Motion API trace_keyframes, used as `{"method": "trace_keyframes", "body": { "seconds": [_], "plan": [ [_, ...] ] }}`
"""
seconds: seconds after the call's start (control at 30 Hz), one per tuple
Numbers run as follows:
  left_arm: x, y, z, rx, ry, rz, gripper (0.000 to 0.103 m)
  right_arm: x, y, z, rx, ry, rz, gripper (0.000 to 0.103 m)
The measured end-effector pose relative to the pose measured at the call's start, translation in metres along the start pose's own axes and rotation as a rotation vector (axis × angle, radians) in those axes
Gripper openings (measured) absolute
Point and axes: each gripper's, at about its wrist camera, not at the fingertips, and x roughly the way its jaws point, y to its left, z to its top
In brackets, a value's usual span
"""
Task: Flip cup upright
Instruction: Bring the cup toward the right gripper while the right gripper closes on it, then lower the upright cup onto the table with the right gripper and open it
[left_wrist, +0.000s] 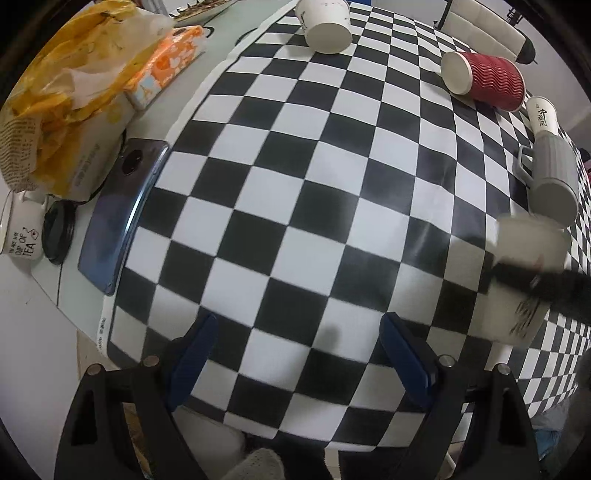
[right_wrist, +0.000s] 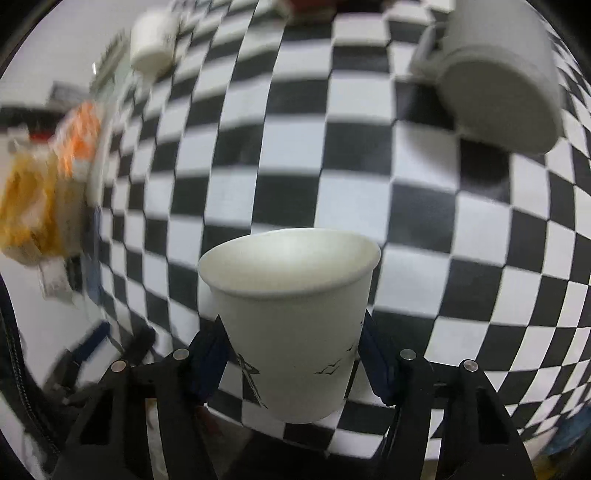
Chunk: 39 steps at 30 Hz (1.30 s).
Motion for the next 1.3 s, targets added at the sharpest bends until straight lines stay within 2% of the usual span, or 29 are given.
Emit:
{"method": "trace_keyframes", "body": {
  "seconds": [0.17,0.27,0.37,0.5,0.6,0.7,0.73,0.8,0.93,1.27,1.3],
  "plan": [
    [0.012,-0.002,0.023,-0.034,-0.009,-0.016,0.090,-0.019,-0.016,0.022,0.019,-0.213,0.059,0.064],
    [0.018,-0.002,0.038,-0.048,-0.026,-0.021,0.090,-0.024,-0.015,0.034,-0.023,-0.368,0.087,0.064],
    [0.026,0.001,0.050,-0.059,-0.037,-0.023,0.090,-0.020,-0.006,0.037,-0.100,-0.524,0.084,0.064],
    [0.030,0.005,0.057,-0.056,-0.040,-0.022,0.090,-0.006,0.004,0.029,-0.148,-0.630,0.003,0.064],
    [0.031,0.009,0.056,-0.045,-0.045,-0.014,0.090,-0.007,0.011,0.019,-0.183,-0.654,-0.056,0.065],
    [0.027,0.014,0.050,-0.034,-0.052,0.000,0.090,-0.003,0.017,0.012,-0.209,-0.628,-0.105,0.067],
    [0.026,0.016,0.050,-0.032,-0.058,0.007,0.090,0.001,0.015,0.010,-0.212,-0.584,-0.113,0.072],
    [0.020,0.017,0.044,-0.022,-0.075,0.032,0.090,0.005,0.015,0.006,-0.206,-0.561,-0.131,0.083],
    [0.004,0.010,0.034,0.014,-0.104,0.057,0.090,0.001,0.012,-0.005,-0.180,-0.533,-0.179,0.090],
    [-0.058,-0.010,0.009,0.098,-0.227,0.068,0.090,-0.048,-0.003,-0.062,-0.075,-0.476,-0.302,0.092],
    [-0.066,-0.013,0.007,0.113,-0.236,0.063,0.093,-0.055,-0.005,-0.066,-0.056,-0.471,-0.313,0.093]
  ]
}}
